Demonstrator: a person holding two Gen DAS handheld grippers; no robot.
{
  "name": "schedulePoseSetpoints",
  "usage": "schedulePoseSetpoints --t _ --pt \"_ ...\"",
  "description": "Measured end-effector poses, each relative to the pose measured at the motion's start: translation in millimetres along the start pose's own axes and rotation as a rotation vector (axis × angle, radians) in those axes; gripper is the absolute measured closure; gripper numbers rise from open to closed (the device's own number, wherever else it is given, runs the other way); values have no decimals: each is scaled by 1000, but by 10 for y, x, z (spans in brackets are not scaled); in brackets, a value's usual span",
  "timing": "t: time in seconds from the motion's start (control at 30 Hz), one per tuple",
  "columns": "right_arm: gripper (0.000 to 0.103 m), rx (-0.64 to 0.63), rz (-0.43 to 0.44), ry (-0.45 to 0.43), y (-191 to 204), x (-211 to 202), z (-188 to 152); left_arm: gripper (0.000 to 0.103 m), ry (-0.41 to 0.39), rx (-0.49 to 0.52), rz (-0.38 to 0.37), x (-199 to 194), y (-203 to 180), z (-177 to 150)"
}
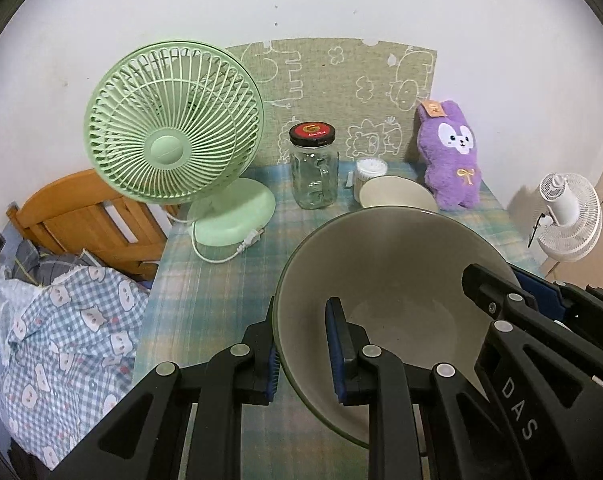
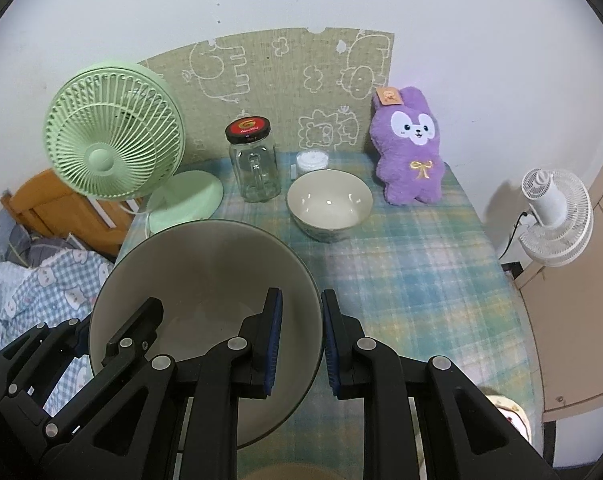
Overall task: Organize plates and bowls
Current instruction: 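Lift the grey plate with the left gripper and carry it toward the plate stack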
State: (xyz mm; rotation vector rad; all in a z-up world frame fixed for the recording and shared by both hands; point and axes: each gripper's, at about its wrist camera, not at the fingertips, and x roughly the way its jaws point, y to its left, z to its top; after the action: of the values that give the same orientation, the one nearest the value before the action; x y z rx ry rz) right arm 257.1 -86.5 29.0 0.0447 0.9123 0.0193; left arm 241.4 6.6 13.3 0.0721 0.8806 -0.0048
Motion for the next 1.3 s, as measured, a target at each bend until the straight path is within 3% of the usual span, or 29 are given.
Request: schedulePoseSetpoints --t 0.67,1.3 --pt "80 -58 46 17 -307 -443 -732 85 18 -46 30 -450 -311 -728" --pt "80 -93 53 106 -415 -247 -1319 85 108 -75 36 -314 -434 -1304"
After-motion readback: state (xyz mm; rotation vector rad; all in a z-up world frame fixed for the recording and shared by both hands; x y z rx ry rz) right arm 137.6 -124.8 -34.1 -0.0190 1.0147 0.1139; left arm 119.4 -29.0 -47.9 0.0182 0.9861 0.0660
